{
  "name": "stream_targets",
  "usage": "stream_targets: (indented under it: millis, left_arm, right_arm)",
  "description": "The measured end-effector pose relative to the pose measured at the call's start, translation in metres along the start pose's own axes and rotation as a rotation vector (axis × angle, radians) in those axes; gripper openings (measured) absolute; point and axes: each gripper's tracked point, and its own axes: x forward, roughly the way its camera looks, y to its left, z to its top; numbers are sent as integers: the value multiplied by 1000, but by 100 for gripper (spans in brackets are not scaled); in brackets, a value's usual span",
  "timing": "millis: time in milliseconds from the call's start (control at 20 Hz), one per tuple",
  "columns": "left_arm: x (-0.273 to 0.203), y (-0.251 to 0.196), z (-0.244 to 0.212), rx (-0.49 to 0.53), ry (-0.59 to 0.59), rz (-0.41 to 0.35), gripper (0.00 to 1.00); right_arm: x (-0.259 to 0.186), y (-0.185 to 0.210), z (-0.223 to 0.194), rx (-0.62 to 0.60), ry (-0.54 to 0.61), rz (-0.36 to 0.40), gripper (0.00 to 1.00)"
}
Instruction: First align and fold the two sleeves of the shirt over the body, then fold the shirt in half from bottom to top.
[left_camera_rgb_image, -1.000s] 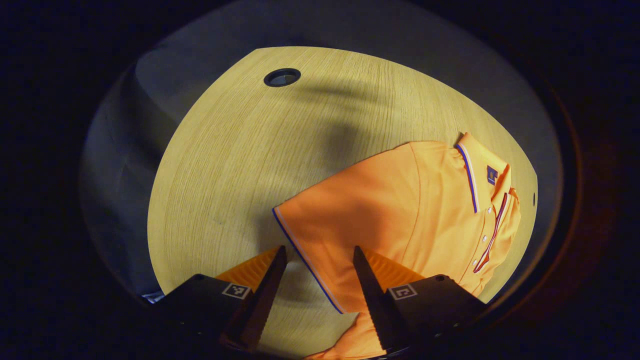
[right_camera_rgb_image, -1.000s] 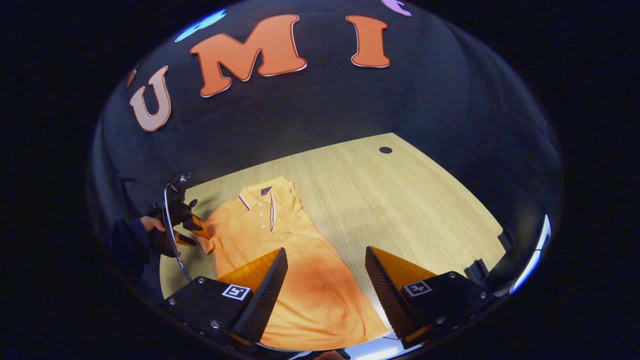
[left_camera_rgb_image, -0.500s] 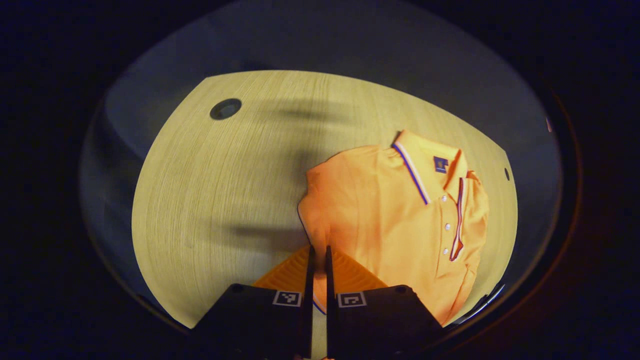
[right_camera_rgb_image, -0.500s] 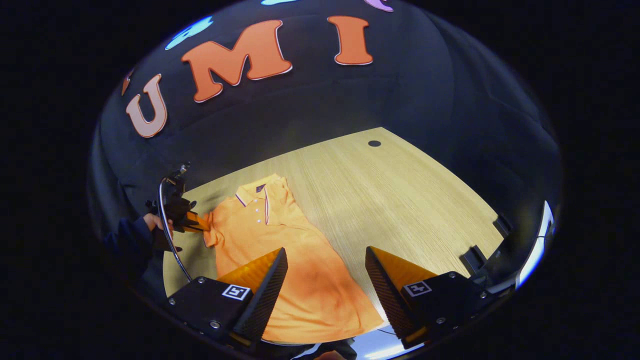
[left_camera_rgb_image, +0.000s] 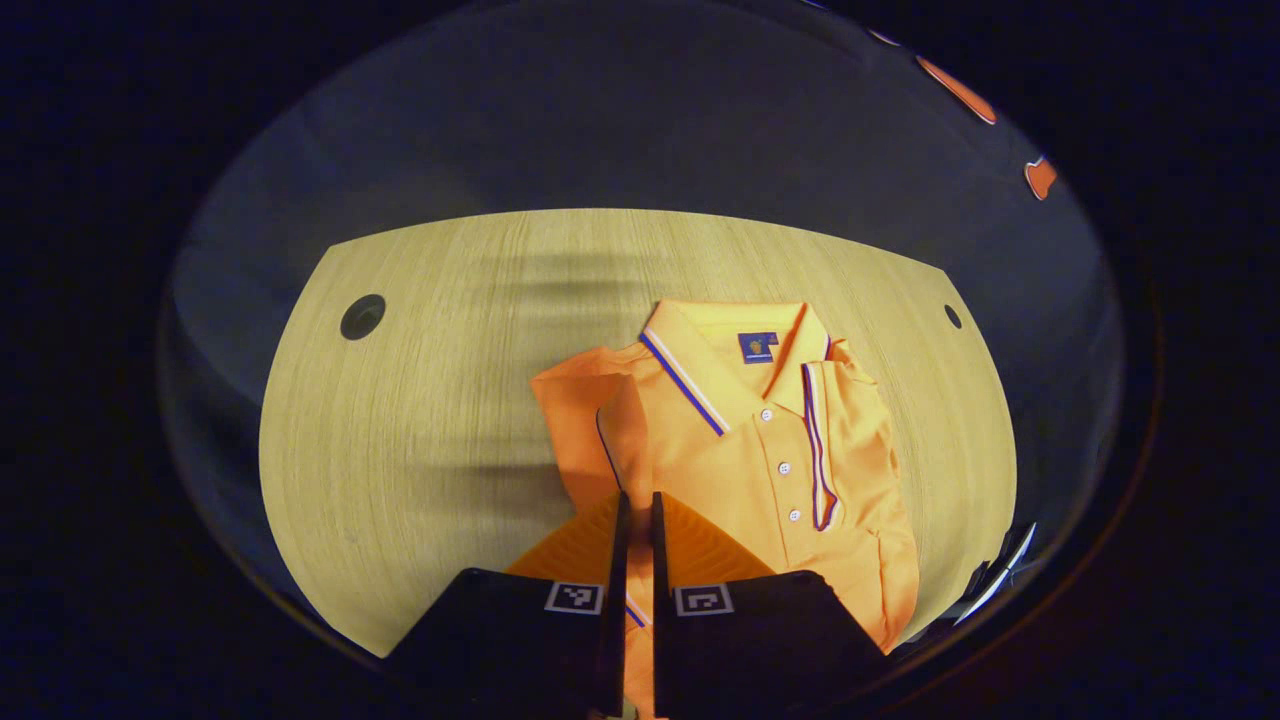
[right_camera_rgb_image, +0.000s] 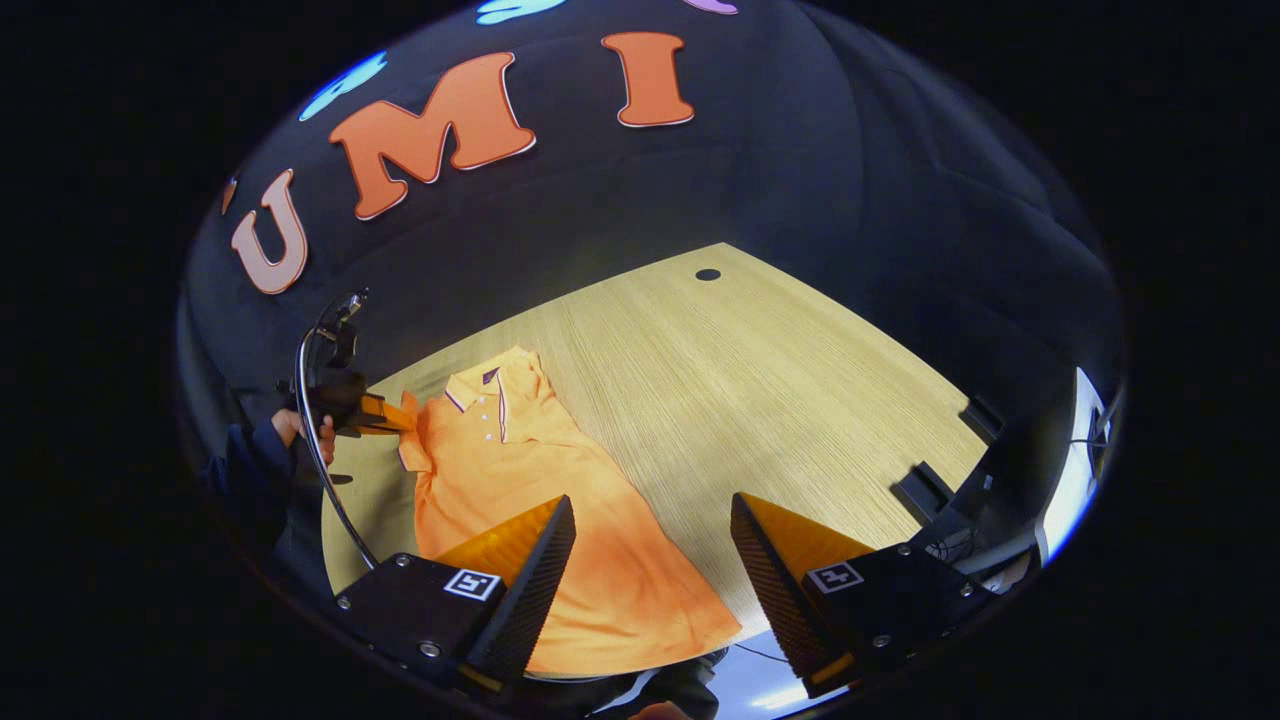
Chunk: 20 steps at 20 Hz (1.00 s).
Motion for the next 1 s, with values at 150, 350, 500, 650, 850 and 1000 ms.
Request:
stream_targets:
  millis: [150, 350, 500, 650, 850, 1000]
  left_arm:
    - [12, -23, 1, 20, 8, -49, 12]
    - [31, -51, -11, 16, 53, -134, 18]
    - [36, -70, -20, 8, 73, -193, 38]
    - [31, -74, -27, 33, 65, -191, 70]
    - [9, -69, -43, 62, 43, -137, 97]
    - [-22, -68, -52, 60, -6, -121, 99]
  right_arm:
    - [-5, -7, -7, 16, 3, -18, 96]
    - [-6, -18, -20, 42, 22, -33, 95]
    - [-7, -24, -25, 53, 30, -47, 96]
    - [-8, -28, -31, 54, 36, -45, 95]
    - [-6, -29, -32, 16, 34, -17, 96]
    - [-3, -27, -32, -31, 38, 23, 98]
